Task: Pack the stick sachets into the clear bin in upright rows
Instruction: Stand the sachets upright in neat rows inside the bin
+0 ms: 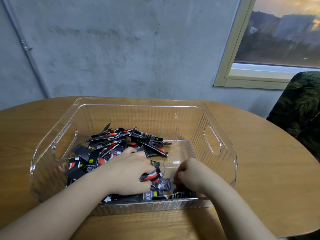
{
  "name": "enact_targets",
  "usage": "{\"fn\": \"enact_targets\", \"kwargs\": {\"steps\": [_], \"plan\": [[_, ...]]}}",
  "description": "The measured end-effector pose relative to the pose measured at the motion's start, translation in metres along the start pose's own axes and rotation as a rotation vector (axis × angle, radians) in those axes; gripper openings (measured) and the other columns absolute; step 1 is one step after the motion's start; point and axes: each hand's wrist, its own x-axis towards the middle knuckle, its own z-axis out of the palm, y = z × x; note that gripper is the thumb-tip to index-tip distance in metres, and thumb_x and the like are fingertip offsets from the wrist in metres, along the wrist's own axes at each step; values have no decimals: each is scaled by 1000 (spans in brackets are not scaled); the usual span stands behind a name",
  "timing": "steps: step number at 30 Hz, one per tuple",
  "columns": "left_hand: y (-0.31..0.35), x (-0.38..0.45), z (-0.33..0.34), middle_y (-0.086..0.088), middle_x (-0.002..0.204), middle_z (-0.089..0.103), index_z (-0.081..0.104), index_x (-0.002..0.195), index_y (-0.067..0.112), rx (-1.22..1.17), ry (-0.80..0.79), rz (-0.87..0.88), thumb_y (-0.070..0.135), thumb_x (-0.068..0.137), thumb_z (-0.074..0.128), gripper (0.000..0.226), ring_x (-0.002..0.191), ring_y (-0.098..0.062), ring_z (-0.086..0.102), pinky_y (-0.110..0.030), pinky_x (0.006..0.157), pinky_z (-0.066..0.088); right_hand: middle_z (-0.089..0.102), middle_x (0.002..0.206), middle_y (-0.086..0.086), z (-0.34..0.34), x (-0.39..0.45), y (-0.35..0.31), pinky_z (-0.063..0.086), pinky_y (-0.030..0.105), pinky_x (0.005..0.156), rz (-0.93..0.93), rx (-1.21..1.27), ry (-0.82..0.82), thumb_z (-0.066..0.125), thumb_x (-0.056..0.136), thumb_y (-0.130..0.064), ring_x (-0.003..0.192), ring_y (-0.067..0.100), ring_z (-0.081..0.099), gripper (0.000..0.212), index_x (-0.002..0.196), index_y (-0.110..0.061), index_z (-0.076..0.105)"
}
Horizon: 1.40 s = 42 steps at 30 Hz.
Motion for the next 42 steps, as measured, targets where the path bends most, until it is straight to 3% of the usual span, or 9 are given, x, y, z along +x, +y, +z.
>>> {"fn": "enact_targets", "kwargs": {"steps": [4,8,11,13,17,21,25,35,42], "plan": [[-7,-3,-6,8,87,48,48,79,17,56,-48,-18,37,89,37,25,94,-4,35,-31,115,10,71,87,4,-1,-6,-4,52,30,75,-97,-78,-56,54,90,-33,82,20,65,26,85,-14,71],[-3,-6,-16,10,104,48,48,122,29,-47,-91,-49,23,91,39,32,111,-8,38,-27,112,16,67,98,-5,-6,-16,-11,47,25,83,-164,-102,-203,58,83,-58,91,12,61,41,102,-23,66],[-4,-12,-23,11,109,51,8,134,68,-345,-111,-83,13,90,39,77,105,-12,42,-23,95,28,60,103,-10,-7,-20,-15,43,23,85,-191,-70,-291,64,81,-44,94,9,56,45,119,-24,52],[-7,-14,-23,24,118,47,9,126,74,-390,-90,-39,9,89,39,80,110,-4,42,-18,98,25,61,102,-5,-9,-21,-16,43,21,77,-212,-57,-311,62,80,-29,88,10,57,44,121,-20,49],[-8,-10,-16,31,139,37,35,135,51,-295,-82,39,41,99,42,39,128,8,30,-27,114,12,61,101,-4,-8,-18,-15,44,18,70,-255,-109,-311,60,80,-16,83,11,57,39,117,-22,49],[-1,-5,-10,28,137,39,37,137,44,-223,-134,49,69,84,46,60,130,8,26,-28,117,-1,60,94,-4,-1,-11,-11,45,27,77,-305,-71,-307,71,79,-20,81,11,52,33,105,-22,51],[6,-1,-4,12,117,51,42,127,44,-219,-123,53,57,86,55,45,113,3,33,-27,115,4,54,76,-11,-3,-13,-12,37,14,57,-298,-14,-262,68,79,-18,63,6,46,25,94,-23,49],[11,2,-4,9,82,47,62,110,30,-97,-132,81,23,86,50,27,94,-8,32,-37,113,8,73,82,10,1,-5,-8,59,41,74,-66,27,-83,39,78,0,79,31,70,30,75,-10,67],[9,0,-6,4,95,50,69,98,22,-14,-119,98,34,76,31,45,103,-8,34,-37,117,-9,65,57,-8,-2,-12,-14,47,16,56,-90,41,-264,43,82,-4,47,0,56,38,59,-21,67]]}}
